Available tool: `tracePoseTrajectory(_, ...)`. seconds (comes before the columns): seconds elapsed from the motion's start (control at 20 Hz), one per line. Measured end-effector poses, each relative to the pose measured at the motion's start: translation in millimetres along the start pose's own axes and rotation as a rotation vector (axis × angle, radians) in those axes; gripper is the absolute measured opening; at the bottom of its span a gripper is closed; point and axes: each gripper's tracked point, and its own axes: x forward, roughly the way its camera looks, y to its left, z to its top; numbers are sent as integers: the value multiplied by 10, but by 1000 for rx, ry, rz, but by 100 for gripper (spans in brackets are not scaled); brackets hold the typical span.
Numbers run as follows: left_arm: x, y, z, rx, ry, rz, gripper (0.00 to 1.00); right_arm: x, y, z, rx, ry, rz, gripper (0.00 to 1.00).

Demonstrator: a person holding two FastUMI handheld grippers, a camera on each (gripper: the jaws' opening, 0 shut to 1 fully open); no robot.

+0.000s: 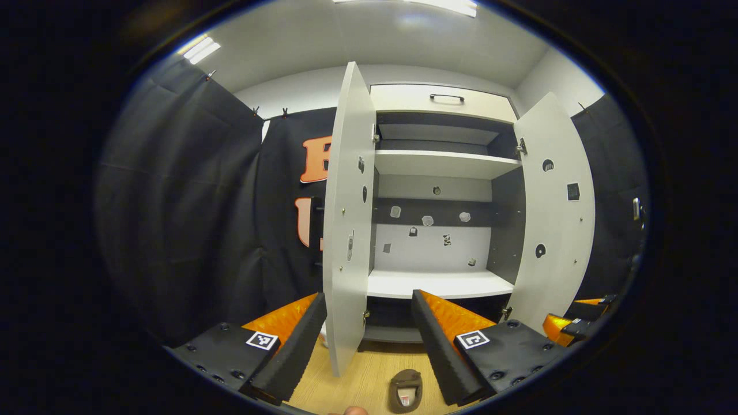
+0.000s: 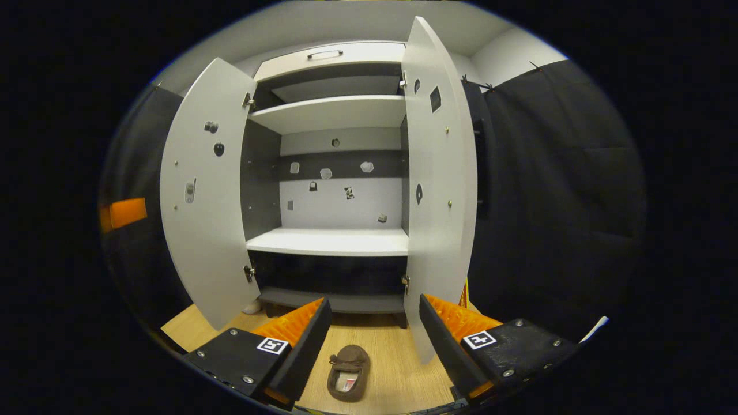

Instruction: Grab one shoe with the right hand and put it into the shoe cabinet, grab the other shoe with the left hand and put it into the shoe cabinet; then close the right door with the right hand and the left door with the left hand.

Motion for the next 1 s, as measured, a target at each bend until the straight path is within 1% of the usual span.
tracePoseTrajectory(0.05,22,-5,1,1,1,-15,94,60,18,-162,1,27,-9,94)
tracePoseTrajectory(0.1,57,16,-8,5,1,-28,96,109,40,-339,5,56,-17,94)
tracePoseTrajectory(0.15,84,34,-14,13,4,-35,96,154,67,-549,7,97,-25,94)
tracePoseTrajectory(0.2,104,68,-33,21,11,-39,94,222,126,-774,10,141,-23,94)
tracePoseTrajectory(0.25,123,102,-61,28,18,-44,96,280,174,-1002,11,190,-22,94)
tracePoseTrajectory(0.3,139,132,-94,28,22,-51,94,337,204,-1191,11,232,-22,93)
tracePoseTrajectory(0.35,151,162,-97,30,24,-54,96,387,232,-1374,5,269,-24,92)
tracePoseTrajectory(0.45,202,251,-121,40,31,-57,96,489,248,-1693,-17,335,-40,90)
tracePoseTrajectory(0.5,216,293,-134,46,35,-59,94,516,244,-1871,-34,379,-55,87)
tracePoseTrajectory(0.55,229,332,-154,49,39,-62,94,548,253,-2040,-43,425,-58,85)
tracePoseTrajectory(0.6,234,354,-174,47,43,-67,96,578,258,-2159,-42,459,-65,81)
tracePoseTrajectory(0.65,247,375,-192,46,46,-72,96,639,268,-2251,-42,481,-73,81)
tracePoseTrajectory(0.7,262,402,-210,45,45,-78,94,687,261,-2383,-39,509,-86,78)
tracePoseTrajectory(0.75,268,423,-235,46,48,-82,96,704,256,-2530,-31,558,-98,76)
tracePoseTrajectory(0.8,277,444,-264,49,51,-84,94,749,262,-2633,-18,585,-108,72)
tracePoseTrajectory(0.85,287,467,-290,55,53,-85,96,795,260,-2697,-18,601,-112,70)
tracePoseTrajectory(0.9,301,490,-314,64,57,-85,96,838,238,-2759,-29,612,-117,61)
tracePoseTrajectory(0.95,311,512,-350,72,65,-82,96,875,230,-2818,-35,625,-121,63)
tracePoseTrajectory(1.0,322,517,-381,75,73,-83,96,885,239,-2897,-32,649,-127,59)
